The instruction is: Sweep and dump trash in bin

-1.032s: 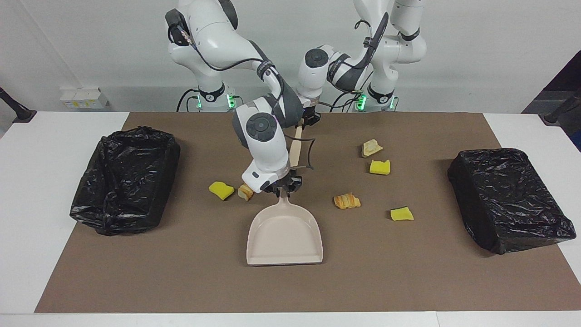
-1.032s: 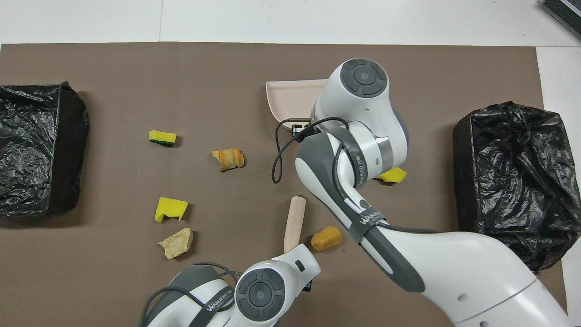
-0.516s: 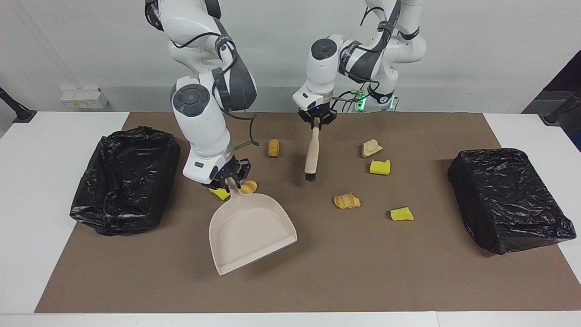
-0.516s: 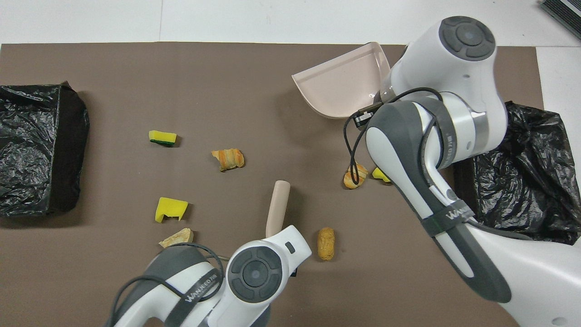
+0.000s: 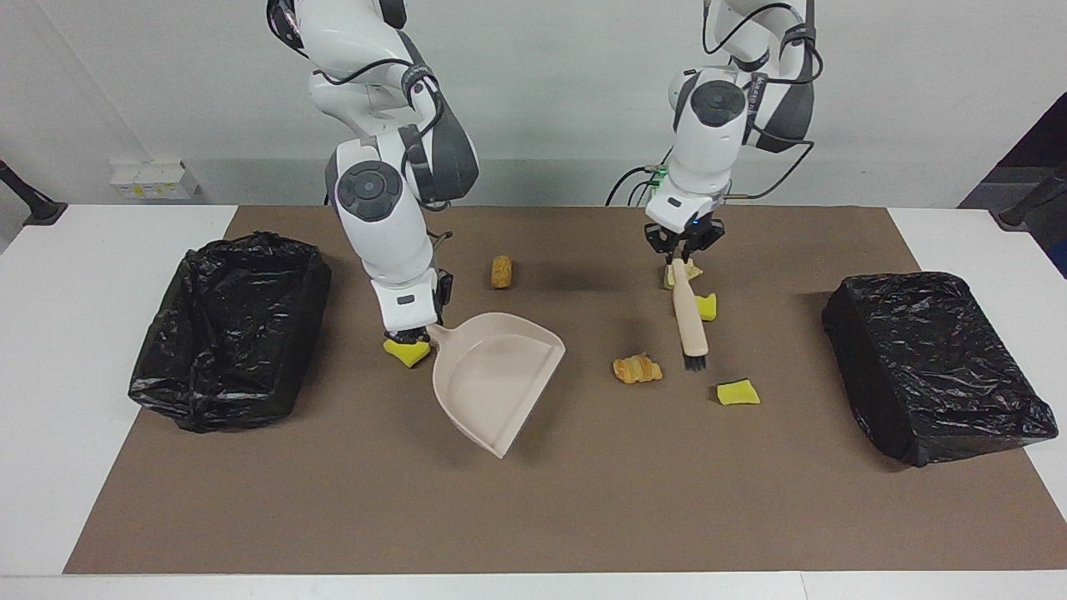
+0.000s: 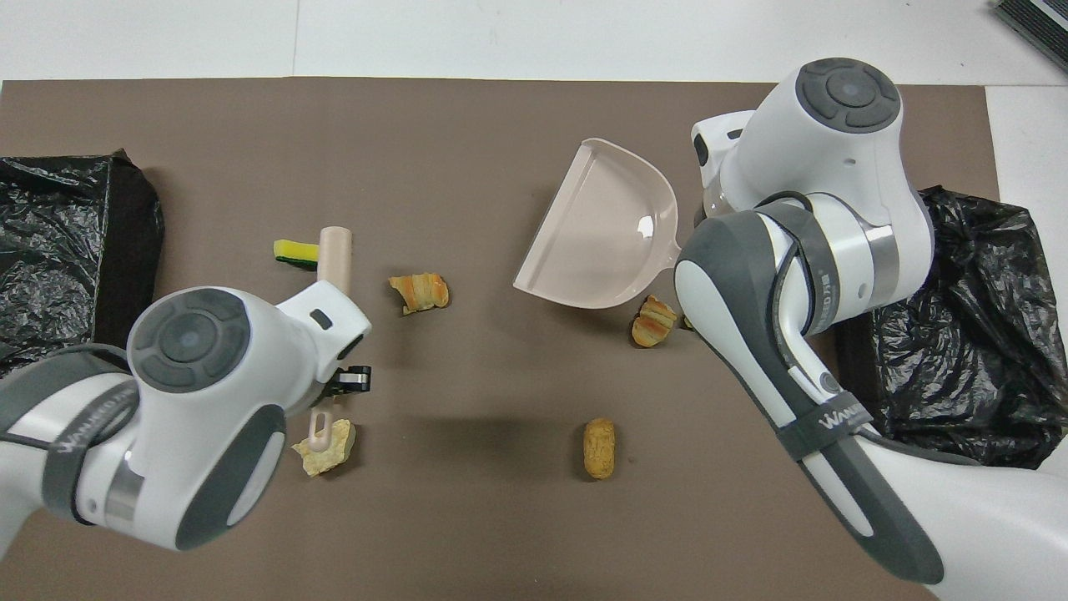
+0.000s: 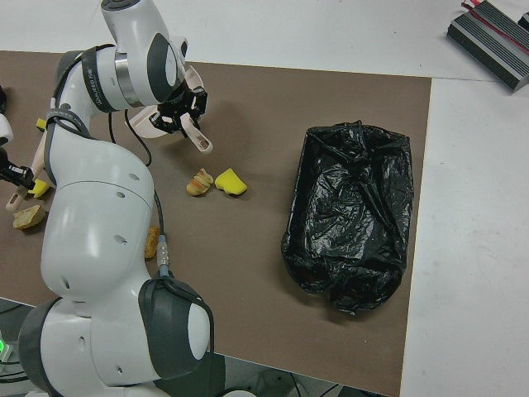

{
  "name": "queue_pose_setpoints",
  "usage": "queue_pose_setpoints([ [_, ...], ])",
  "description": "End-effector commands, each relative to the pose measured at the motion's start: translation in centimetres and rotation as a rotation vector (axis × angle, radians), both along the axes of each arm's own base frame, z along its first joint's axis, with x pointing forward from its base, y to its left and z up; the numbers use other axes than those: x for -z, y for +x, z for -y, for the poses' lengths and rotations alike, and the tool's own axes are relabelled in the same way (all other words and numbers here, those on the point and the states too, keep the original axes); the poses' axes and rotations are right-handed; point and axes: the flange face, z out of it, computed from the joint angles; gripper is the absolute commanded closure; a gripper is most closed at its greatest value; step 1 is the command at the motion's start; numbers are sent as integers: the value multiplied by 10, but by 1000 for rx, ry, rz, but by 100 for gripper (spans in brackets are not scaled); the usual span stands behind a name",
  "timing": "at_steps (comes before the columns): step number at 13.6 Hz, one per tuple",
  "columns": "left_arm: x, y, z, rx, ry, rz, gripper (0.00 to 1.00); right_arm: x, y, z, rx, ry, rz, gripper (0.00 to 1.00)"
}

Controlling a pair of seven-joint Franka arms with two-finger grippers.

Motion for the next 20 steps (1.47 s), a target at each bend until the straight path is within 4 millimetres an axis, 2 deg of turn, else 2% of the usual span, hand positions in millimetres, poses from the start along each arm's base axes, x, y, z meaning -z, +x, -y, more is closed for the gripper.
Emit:
queue_pose_setpoints([
  [1, 2, 30, -59, -5, -15, 30, 100, -2, -25, 1, -173, 2, -17, 100],
  [2, 5, 45, -96, -8, -31, 55, 100, 5, -28, -9, -248, 4, -16, 100],
  [3, 7, 59, -121, 28, -44, 68, 100, 14, -35, -30, -311, -24, -6, 100],
  [4, 13, 74, -134, 55, -49, 60, 100, 21, -38, -47, -367, -70, 14, 100],
  [5, 17, 96, -149, 52, -29, 57, 100, 25, -40, -56, -403, -96, 23, 100],
  [7, 32, 127, -166, 65, -10, 54, 100, 30, -52, -76, -450, -109, 19, 100],
  [8, 40, 134, -182, 59, -9, 43, 100, 35, -55, -84, -466, -104, 32, 100],
  [9, 52, 134, -187, 74, -10, 30, 100, 43, -56, -88, -463, -100, 45, 100],
  [10, 59, 132, -192, 87, -12, 22, 100, 51, -63, -104, -445, -105, 39, 100],
  [12, 73, 125, -183, 100, -14, -11, 100, 65, -66, -113, -370, -122, 34, 100],
  [14, 79, 116, -173, 118, -18, -36, 100, 66, -66, -117, -378, -116, 45, 100],
  [19, 79, 101, -114, 209, -30, -101, 100, 69, -79, -129, -339, -121, 9, 100],
  [20, 79, 97, -102, 225, -30, -119, 100, 71, -85, -140, -349, -123, 9, 100],
])
